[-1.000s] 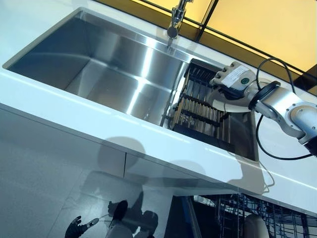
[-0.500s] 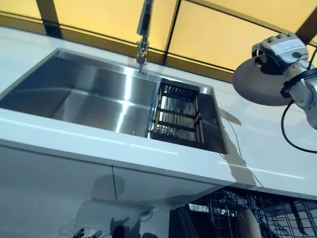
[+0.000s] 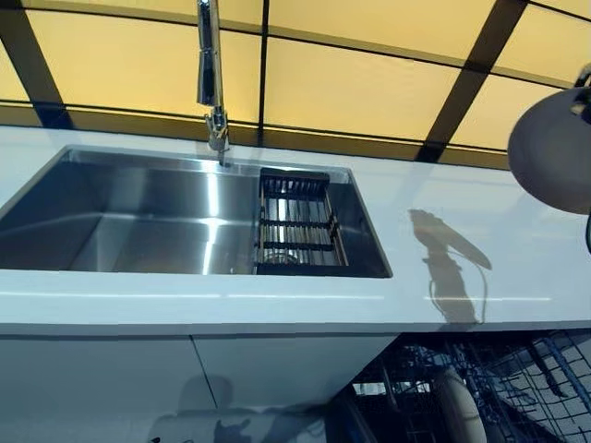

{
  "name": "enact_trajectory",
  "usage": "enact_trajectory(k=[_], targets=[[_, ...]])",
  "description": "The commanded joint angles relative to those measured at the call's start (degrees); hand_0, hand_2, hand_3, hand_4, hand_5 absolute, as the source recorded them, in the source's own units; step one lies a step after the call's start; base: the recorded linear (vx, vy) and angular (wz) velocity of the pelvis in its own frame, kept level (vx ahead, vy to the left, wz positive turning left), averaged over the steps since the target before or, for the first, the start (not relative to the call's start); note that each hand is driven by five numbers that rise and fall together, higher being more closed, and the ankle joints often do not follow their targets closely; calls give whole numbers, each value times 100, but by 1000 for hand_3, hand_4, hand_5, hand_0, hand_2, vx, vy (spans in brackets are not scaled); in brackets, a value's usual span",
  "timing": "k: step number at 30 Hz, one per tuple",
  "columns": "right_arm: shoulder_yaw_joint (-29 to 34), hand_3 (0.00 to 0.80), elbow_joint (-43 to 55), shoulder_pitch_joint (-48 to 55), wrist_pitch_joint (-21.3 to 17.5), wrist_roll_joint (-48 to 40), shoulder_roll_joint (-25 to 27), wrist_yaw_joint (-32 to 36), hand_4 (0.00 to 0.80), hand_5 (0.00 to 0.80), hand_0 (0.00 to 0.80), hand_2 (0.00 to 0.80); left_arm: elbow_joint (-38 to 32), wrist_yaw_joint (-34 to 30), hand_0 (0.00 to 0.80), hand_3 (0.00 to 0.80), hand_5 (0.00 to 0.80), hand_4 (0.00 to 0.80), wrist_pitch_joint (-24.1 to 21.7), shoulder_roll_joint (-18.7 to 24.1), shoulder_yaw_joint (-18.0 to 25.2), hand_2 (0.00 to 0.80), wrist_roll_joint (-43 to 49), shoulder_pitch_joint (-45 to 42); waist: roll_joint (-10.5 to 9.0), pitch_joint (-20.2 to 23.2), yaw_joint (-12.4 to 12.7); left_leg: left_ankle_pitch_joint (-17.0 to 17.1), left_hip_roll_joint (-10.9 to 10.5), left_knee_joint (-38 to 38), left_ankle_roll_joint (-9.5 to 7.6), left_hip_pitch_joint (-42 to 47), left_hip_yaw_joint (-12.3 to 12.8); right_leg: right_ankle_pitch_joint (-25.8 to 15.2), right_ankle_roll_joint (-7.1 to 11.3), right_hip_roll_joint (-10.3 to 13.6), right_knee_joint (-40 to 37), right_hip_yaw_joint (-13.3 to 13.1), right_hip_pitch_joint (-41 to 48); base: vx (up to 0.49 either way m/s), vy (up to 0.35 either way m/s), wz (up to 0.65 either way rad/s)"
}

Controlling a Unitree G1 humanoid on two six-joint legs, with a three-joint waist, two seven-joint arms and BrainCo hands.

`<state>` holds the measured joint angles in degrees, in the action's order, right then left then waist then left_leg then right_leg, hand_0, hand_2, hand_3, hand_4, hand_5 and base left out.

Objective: Take plates into dishwasher

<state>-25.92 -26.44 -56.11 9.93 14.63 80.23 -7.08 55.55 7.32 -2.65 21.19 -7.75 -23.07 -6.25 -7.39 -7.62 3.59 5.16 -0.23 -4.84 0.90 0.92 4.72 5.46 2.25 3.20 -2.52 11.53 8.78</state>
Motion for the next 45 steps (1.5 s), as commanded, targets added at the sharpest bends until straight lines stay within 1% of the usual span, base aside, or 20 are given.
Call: enact_trajectory(k=[1, 5, 7, 8, 9, 11, 12, 15, 18, 19, 21, 24, 28, 34, 38, 40, 42, 43, 44, 45], targets=[[378, 800, -169, 109, 200, -274, 656, -245, 800, 800, 800, 800, 107, 65, 0, 0, 0, 0, 40, 148, -48, 0, 445, 73, -167, 218, 25, -1004, -212, 309, -236, 548, -103, -1011, 695, 154, -71, -301, -499, -34, 64, -30], [1423, 800, -188, 1323, 255, -621, 647, -333, 800, 800, 800, 800, 56, -10, 0, 0, 0, 0, 209, 274, -41, 0, 772, 141, -80, 93, -133, -1104, -275, 563, -333, 494, -172, -1071, 771, 224, 306, -408, -793, -11, 16, -25], [2348, 800, -123, 2382, 73, -690, 512, -341, 800, 800, 800, 800, 61, -88, 0, 0, 0, 0, 236, 369, -3, 0, 911, 167, -58, 3, -239, -1154, -327, 611, -316, 531, -219, -1402, 934, 294, 238, -409, -1025, 11, -28, -43], [2541, 800, -76, 2606, 34, -711, 442, -340, 800, 800, 800, 800, 57, -98, 0, 0, 0, 0, 235, 379, 12, 0, 934, 159, -37, -22, -285, -1159, -328, 608, -305, 550, -227, -1475, 969, 294, 231, -412, -1101, -23, 8, -33], [3095, 800, 107, 3211, -33, -711, 294, -298, 800, 800, 800, 800, -17, -106, 0, 0, 0, 0, 265, 417, 36, 0, 953, 105, 9, -60, -331, -1164, -305, 601, -297, 580, -213, -1522, 997, 266, 326, -390, -1272, -62, 34, -33], [3509, 800, 307, 3651, -77, -711, 127, -189, 800, 800, 800, 800, -77, -109, 0, 0, 0, 0, 300, 441, 87, 0, 986, 68, 65, -78, -345, -1140, -257, 648, -326, 510, -134, -1367, 911, 229, 618, -391, -1348, -180, 56, -60], [3791, 800, 433, 3970, -128, -708, 3, -133, 800, 800, 800, 800, -101, -84, 0, 0, 0, 0, 321, 456, 131, 0, 947, 63, 128, -77, -299, -1107, -187, 736, -368, 375, -26, -1042, 782, 196, 935, -357, -1295, -229, 49, -73], [4078, 800, 603, 4431, -288, -810, -318, -183, 800, 800, 800, 800, -87, -34, 0, 0, 0, 0, 344, 452, 274, 0, 849, 66, 180, -43, -138, -1117, -138, 969, -501, 76, 140, -631, 626, 212, 1497, -248, -1044, -284, 1, -67], [4160, 800, 488, 4694, -625, -986, -628, -290, 800, 800, 800, 800, -22, 22, 0, 0, 0, 0, 372, 471, 450, 0, 745, 94, 86, 69, 134, -1055, -102, 1334, -506, -500, 241, -571, 566, 306, 1611, -296, -603, -283, -130, -59], [4166, 800, 427, 4746, -717, -970, -714, -322, 800, 800, 800, 800, 23, 23, 0, 0, 0, 0, 362, 471, 478, 0, 717, 100, 18, 91, 184, -1037, -108, 1444, -495, -693, 280, -539, 588, 319, 1462, -367, -438, -280, -204, -63], [4080, 800, 243, 4790, -966, -985, -911, -376, 800, 800, 800, 800, 73, 57, 0, 0, 0, 0, 447, 501, 539, 0, 634, 201, -158, 142, 341, -967, 2, 1715, -390, -1176, 522, -332, 601, 381, 765, -250, -4, -242, -222, -58], [3984, 800, 280, 4722, -847, -1019, -1101, -313, 800, 800, 800, 800, -36, 144, 0, 0, 0, 0, 630, 494, 602, 0, 630, 330, -217, 109, 391, -882, 130, 1739, -237, -1388, 571, -239, 577, 266, 345, -303, 146, -157, -195, -51], [3908, 800, 649, 4788, -571, -1025, -1428, -375, 800, 800, 800, 800, -75, 129, 0, 0, 0, 0, 571, 256, 494, 0, 760, 371, -145, 118, 357, -670, 101, 1342, -133, -1250, 546, -159, 488, 123, 263, -204, 168, -113, -80, 19], [3683, 800, 1112, 4667, -250, -824, -1841, -395, 800, 800, 800, 800, -13, 258, 0, 0, 0, 0, 644, 25, 475, 0, 833, 373, 28, 141, 239, -548, 5, 890, -121, -859, 447, 1, 317, -14, 457, -138, 8, -83, -5, 15], [3497, 800, 1455, 4625, 9, -731, -2205, -561, 800, 800, 800, 800, 11, 372, 0, 0, 0, 0, 739, -5, 519, 0, 864, 393, 157, 117, 218, -450, -20, 687, -97, -699, 366, 89, 226, -93, 619, -84, -90, -115, -48, 10], [3447, 800, 1602, 4659, 95, -734, -2368, -546, 800, 800, 800, 800, 44, 422, 0, 0, 0, 0, 754, 0, 573, 0, 862, 380, 237, 87, 217, -282, -24, 520, -30, -696, 370, 148, 166, -191, 669, -70, -89, -119, -68, 4], [3393, 800, 1701, 4634, 209, -676, -2449, -472, 800, 800, 800, 800, 54, 467, 0, 0, 0, 0, 748, -9, 635, 0, 811, 312, 319, 52, 245, -89, -27, 420, 55, -786, 436, 200, 107, -311, 667, -111, -36, -85, -61, 7], [3348, 800, 1773, 4573, 301, -634, -2486, -382, 800, 800, 800, 800, 65, 494, 0, 0, 0, 0, 752, -32, 710, 0, 786, 252, 361, -2, 291, 88, -75, 387, 133, -922, 411, 183, 76, -402, 595, -243, 46, -94, -57, 5], [3307, 800, 1852, 4549, 342, -646, -2506, -342, 800, 800, 800, 800, 65, 492, 0, 0, 0, 0, 751, -47, 767, 0, 762, 192, 383, -66, 349, 190, -109, 441, 191, -1065, 271, 132, 54, -457, 543, -378, 85, -86, -47, 3], [3300, 800, 1863, 4544, 350, -639, -2510, -335, 800, 800, 800, 800, 60, 490, 0, 0, 0, 0, 753, -49, 776, 0, 766, 185, 382, -73, 353, 192, -110, 456, 197, -1078, 259, 124, 50, -461, 532, -391, 91, -129, -18, -1]])
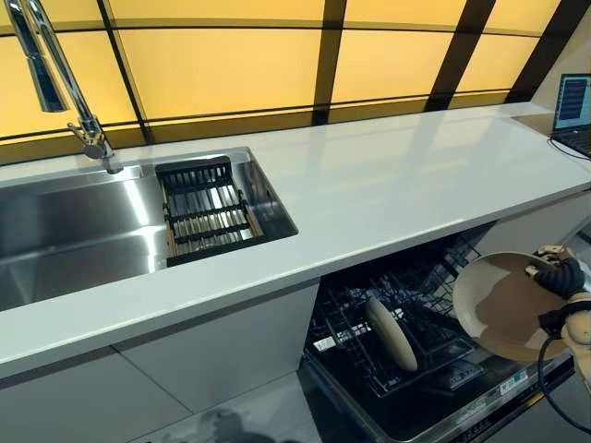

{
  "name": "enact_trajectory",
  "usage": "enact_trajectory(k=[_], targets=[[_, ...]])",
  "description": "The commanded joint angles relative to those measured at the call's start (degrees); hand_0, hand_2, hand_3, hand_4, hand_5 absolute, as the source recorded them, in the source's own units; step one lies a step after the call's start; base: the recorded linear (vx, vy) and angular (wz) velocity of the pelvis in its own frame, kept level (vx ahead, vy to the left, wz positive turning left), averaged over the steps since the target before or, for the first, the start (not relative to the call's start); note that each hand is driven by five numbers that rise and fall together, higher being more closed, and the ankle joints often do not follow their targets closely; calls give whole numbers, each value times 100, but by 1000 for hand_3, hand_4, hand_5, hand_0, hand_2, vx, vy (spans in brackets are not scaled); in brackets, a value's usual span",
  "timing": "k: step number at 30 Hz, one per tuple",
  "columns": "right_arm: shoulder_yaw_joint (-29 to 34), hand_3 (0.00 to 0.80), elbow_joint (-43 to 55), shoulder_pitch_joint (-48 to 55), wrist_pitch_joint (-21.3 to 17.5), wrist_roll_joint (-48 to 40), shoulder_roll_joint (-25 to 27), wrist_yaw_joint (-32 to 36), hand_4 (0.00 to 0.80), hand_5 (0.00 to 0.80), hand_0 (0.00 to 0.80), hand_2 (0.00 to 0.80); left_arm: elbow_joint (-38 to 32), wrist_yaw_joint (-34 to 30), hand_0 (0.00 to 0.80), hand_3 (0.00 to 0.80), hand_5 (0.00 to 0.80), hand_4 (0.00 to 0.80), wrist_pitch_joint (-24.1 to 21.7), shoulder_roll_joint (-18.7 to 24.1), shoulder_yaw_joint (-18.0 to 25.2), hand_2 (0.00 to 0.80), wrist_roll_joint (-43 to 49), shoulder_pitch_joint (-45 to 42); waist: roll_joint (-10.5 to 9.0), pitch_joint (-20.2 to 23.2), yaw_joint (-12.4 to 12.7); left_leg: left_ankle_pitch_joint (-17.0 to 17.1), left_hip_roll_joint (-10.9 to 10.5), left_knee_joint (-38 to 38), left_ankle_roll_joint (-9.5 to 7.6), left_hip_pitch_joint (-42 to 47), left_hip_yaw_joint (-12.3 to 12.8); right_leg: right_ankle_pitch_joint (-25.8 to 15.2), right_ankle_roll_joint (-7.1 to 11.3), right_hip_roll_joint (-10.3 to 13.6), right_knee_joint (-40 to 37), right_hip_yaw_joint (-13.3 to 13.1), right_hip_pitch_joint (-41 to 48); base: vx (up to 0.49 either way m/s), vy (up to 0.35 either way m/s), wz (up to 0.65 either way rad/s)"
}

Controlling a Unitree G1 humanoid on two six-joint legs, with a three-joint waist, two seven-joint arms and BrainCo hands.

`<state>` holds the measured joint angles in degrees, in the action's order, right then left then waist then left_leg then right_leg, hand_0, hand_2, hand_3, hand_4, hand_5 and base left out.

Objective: Take plates into dishwasher

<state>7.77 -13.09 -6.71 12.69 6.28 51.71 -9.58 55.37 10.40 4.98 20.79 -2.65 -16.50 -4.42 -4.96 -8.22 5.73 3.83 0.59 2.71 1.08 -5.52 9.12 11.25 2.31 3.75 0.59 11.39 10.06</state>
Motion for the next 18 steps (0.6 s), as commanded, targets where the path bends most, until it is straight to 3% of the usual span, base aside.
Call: enact_trajectory(k=[1, 3, 4, 5, 6, 8, 9, 11, 15, 18], targets=[[-152, 800, 560, -505, 96, 217, 338, -10, 800, 800, 800, 800, 32, 174, 0, 0, 0, 0, 25, -19, 325, 0, 89, -56, 120, -99, 174, 222, -213, -107, 166, -462, -436, -486, 7, -500, 243, -477, -97, -126, 7, -9], [-316, 800, 539, -686, 136, 239, 298, 44, 800, 800, 800, 800, 16, 109, 0, 0, 0, 0, 42, -47, 372, 0, 83, -74, 45, -156, 180, -64, -174, 390, 78, -418, -691, -566, 2, -345, 338, -467, -279, -214, 45, -29], [-345, 800, 526, -705, 122, 240, 301, 70, 800, 800, 800, 800, 11, 76, 0, 0, 0, 0, 47, -58, 384, 0, 99, -75, -18, -185, 126, -311, -131, 712, 33, -357, -661, -583, 9, -234, 373, -416, -328, -321, 158, -50], [-268, 800, 511, -559, 20, 177, 374, 158, 800, 800, 800, 800, 18, 63, 0, 0, 0, 0, 81, -139, 374, 0, 117, -55, -182, -137, -89, -966, 82, 1300, -63, -41, -535, -799, 60, 94, 363, -247, -539, -270, 194, -46], [-219, 800, 522, -496, -3, 179, 390, 190, 800, 800, 800, 800, 34, 63, 0, 0, 0, 0, 71, -172, 373, 0, 150, -49, -203, -74, -186, -1058, 153, 1256, -70, 140, -537, -881, 92, 173, 370, -214, -682, -221, 202, -30], [-184, 800, 514, -454, 6, 196, 394, 224, 800, 800, 800, 800, 76, 42, 0, 0, 0, 0, 48, -194, 326, 0, 176, -38, -92, 30, -326, -1016, 300, 787, 2, 602, -493, -887, 131, 158, 427, -99, -811, -80, 203, -33], [-187, 800, 477, -417, 62, 174, 330, 167, 800, 800, 800, 800, 61, 57, 0, 0, 0, 0, 81, -194, 219, 0, 206, 39, 59, 89, -411, -756, 387, 38, 114, 851, -377, -854, 176, 95, 464, 51, -832, -71, 216, -9], [-183, 800, 509, -335, 259, 250, 206, -123, 800, 800, 800, 800, 11, 69, 0, 0, 0, 0, 103, -173, 61, 0, 225, 213, 121, 65, -427, -478, 339, -357, 181, 837, -290, -892, 243, 61, 458, 182, -839, -119, 104, 76], [-269, 800, 346, -429, 539, 143, 116, -378, 800, 800, 800, 800, -108, 94, 0, 0, 0, 0, 90, -66, -115, 0, 104, 387, 119, -54, -447, -501, 251, -235, 135, 704, -401, -937, 340, 99, 676, 105, -1112, -88, 57, 57], [-292, 800, 53, -445, 459, 112, 90, -486, 800, 800, 800, 800, -126, 133, 0, 0, 0, 0, 68, 29, -98, 0, 60, 357, 89, -99, -388, -529, 204, -263, 77, 714, -397, -1034, 372, 143, 574, 175, -1098, -20, 1, 31]])
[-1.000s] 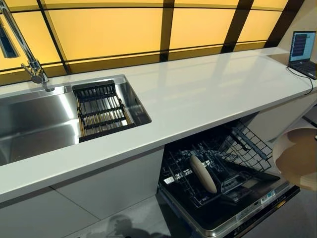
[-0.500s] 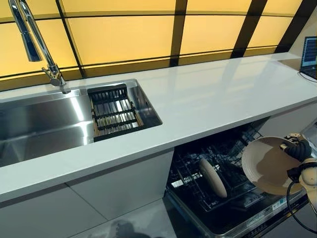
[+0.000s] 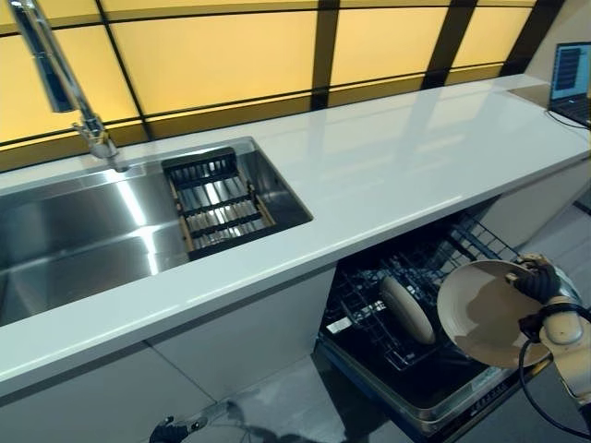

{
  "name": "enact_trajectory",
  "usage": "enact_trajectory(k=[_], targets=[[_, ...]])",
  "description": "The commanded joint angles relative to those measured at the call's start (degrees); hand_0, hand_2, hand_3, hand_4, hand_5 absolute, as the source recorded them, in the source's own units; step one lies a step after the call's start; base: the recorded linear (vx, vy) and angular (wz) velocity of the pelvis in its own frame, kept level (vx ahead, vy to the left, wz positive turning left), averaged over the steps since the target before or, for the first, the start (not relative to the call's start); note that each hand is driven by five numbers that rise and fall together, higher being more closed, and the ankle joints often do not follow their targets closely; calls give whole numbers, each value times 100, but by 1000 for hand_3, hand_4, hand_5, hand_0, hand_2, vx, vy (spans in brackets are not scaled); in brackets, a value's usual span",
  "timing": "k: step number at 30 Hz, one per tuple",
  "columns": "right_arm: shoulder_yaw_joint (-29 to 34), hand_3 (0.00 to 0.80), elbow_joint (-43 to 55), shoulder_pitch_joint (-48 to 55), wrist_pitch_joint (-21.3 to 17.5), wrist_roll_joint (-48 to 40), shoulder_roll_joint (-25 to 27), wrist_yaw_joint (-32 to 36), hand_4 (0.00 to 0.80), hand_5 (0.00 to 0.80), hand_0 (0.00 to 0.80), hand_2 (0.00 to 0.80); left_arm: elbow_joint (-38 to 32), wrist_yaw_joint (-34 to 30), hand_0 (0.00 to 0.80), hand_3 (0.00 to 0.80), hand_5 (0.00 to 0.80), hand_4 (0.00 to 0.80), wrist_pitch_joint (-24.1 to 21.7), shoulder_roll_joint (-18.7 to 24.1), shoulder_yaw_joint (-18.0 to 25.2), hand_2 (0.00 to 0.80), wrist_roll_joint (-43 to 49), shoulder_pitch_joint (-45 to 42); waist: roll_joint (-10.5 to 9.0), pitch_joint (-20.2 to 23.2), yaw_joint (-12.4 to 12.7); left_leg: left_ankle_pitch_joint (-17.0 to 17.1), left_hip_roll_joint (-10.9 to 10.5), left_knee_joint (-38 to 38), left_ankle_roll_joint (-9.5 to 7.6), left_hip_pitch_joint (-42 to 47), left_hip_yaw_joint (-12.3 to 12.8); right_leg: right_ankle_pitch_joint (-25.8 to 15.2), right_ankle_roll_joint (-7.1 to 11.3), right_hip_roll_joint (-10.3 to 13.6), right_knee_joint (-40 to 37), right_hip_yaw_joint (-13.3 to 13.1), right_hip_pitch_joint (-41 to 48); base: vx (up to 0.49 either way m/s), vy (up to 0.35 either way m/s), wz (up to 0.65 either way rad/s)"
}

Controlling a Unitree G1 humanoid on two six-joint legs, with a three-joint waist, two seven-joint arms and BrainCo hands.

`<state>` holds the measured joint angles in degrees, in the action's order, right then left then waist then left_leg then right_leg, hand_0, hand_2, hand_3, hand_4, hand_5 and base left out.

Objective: Take plates into dishwasher

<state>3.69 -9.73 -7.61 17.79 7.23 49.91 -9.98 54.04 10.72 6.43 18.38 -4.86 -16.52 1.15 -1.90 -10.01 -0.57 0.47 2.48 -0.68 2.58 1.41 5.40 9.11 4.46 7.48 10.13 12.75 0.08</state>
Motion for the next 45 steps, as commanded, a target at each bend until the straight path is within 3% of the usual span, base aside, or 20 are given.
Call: enact_trajectory(k=[1, 23, 37, 45], targets=[[98, 800, -312, -369, -53, 11, 264, -462, 800, 800, 800, 800, 10, 106, 0, 0, 0, 0, -78, 273, 127, 0, 65, -204, -220, 81, 248, -193, 8, 65, -75, 27, -29, -826, 161, -227, -393, 45, -96, 26, -14, 29], [-73, 800, -623, -705, 208, -81, 321, -750, 800, 800, 800, 800, -110, -152, 0, 0, 0, 0, -193, 270, 51, 0, 153, -597, -252, 64, 491, -188, -85, -182, -141, 176, -9, -978, 246, -192, -805, 146, 131, 5, -15, 3], [-336, 800, -1394, -1320, 391, -145, 984, -937, 800, 800, 800, 800, -119, -248, 0, 0, 0, 0, -254, 488, -135, 0, 47, -576, -255, -99, 640, -141, -97, -132, -171, 24, -116, -965, 225, -244, -770, 167, 72, 13, -38, 2], [-788, 800, -1818, -2185, 391, -310, 1344, -1397, 800, 800, 800, 800, -266, -261, 0, 0, 0, 0, -316, 610, -378, 0, -238, -425, -97, -454, 716, -45, -127, -59, -159, -366, -245, -942, 152, -269, -711, 167, -224, -65, -29, 3]])
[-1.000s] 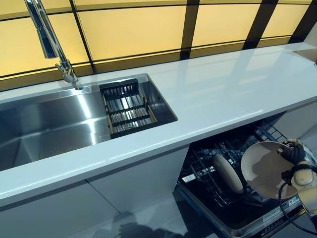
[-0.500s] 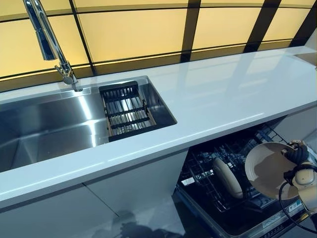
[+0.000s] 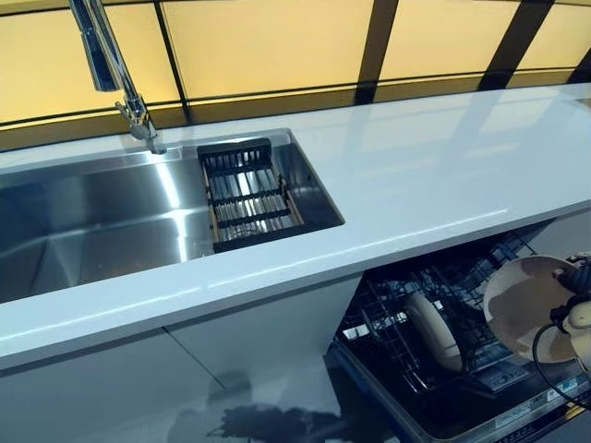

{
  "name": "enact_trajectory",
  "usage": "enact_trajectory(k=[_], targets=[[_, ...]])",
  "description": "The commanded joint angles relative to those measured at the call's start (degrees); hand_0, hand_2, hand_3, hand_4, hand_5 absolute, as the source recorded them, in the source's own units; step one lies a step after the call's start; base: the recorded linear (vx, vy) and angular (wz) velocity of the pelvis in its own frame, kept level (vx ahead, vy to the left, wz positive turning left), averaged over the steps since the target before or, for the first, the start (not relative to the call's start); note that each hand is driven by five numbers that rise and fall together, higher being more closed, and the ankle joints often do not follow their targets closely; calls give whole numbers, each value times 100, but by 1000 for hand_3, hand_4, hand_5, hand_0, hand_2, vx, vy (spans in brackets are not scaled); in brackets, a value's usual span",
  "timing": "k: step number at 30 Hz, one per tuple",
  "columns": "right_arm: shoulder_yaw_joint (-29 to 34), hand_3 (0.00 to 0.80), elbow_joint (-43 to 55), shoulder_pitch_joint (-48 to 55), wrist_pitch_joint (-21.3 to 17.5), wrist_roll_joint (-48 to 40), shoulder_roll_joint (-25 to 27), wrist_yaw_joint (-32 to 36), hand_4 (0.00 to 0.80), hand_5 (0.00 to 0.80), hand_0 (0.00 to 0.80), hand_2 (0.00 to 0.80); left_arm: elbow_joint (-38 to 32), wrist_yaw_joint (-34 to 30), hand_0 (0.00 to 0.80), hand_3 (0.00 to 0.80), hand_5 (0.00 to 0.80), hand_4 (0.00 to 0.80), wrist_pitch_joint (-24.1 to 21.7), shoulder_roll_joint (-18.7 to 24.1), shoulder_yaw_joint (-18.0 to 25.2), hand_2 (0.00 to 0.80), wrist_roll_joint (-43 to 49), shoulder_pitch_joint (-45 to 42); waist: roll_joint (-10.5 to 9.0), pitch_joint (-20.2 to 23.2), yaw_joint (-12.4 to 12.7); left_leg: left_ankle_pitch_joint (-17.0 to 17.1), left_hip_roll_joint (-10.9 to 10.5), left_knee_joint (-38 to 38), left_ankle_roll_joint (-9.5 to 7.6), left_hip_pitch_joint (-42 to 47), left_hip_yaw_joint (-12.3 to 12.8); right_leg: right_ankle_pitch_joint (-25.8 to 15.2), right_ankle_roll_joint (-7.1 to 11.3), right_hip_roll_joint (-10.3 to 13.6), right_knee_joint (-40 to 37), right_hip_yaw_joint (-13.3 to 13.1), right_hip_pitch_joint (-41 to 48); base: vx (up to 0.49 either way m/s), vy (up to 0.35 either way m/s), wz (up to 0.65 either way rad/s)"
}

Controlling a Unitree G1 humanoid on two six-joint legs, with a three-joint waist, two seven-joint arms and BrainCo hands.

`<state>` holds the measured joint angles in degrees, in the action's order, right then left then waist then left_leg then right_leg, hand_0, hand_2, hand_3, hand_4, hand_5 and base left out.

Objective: Take plates into dishwasher

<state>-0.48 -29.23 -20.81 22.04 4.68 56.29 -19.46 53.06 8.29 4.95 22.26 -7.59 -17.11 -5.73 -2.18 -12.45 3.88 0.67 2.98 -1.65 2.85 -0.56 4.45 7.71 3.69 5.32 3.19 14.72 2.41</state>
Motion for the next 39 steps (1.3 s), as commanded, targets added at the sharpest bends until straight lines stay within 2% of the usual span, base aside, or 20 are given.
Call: enact_trajectory(k=[1, 9, 21, 28, 35, 39], targets=[[-450, 800, 94, -1002, -4, -97, 739, -521, 800, 800, 800, 800, -179, -21, 0, 0, 0, 0, -194, 213, -133, 0, -210, 278, -40, -256, 284, -48, -187, 42, -183, -225, -172, -796, 217, -57, -16, -35, -496, -65, 5, 1], [-993, 800, -265, -1902, 61, -199, 971, -895, 800, 800, 800, 800, -426, -40, 0, 0, 0, 0, -273, 243, -360, 0, -601, 304, 221, -564, 350, 68, -251, 86, -167, -607, -316, -766, 127, -55, 58, 28, -810, -67, 20, 1], [-1755, 800, -770, -2911, 263, -118, 1193, -920, 800, 800, 800, 800, -643, 0, 0, 0, 0, 0, -462, 266, -503, 0, -1225, 330, 528, -919, 345, 200, -329, 88, -152, -1020, -414, -752, 55, -43, 193, 25, -1262, -52, 27, -4], [-1595, 800, -910, -2508, 289, -117, 1215, -836, 800, 800, 800, 800, -716, 2, 0, 0, 0, 0, -486, 268, -450, 0, -1267, 295, 527, -949, 271, 201, -325, 14, -158, -984, -363, -756, 70, -39, 212, 27, -1299, -10, 5, 4], [-1309, 800, -896, -2098, -5, -336, 1084, -701, 800, 800, 800, 800, -752, 8, 0, 0, 0, 0, -467, 269, -461, 0, -1296, 323, 518, -938, 196, 176, -308, 18, -160, -935, -311, -767, 74, -52, 229, -19, -1297, -7, 7, -9], [-1111, 800, -647, -1809, -38, -340, 933, -658, 800, 800, 800, 800, -747, 27, 0, 0, 0, 0, -468, 208, -411, 0, -1243, 310, 501, -905, 155, 157, -306, 5, -166, -875, -273, -771, 76, -55, 208, -41, -1256, -3, 20, -12]])
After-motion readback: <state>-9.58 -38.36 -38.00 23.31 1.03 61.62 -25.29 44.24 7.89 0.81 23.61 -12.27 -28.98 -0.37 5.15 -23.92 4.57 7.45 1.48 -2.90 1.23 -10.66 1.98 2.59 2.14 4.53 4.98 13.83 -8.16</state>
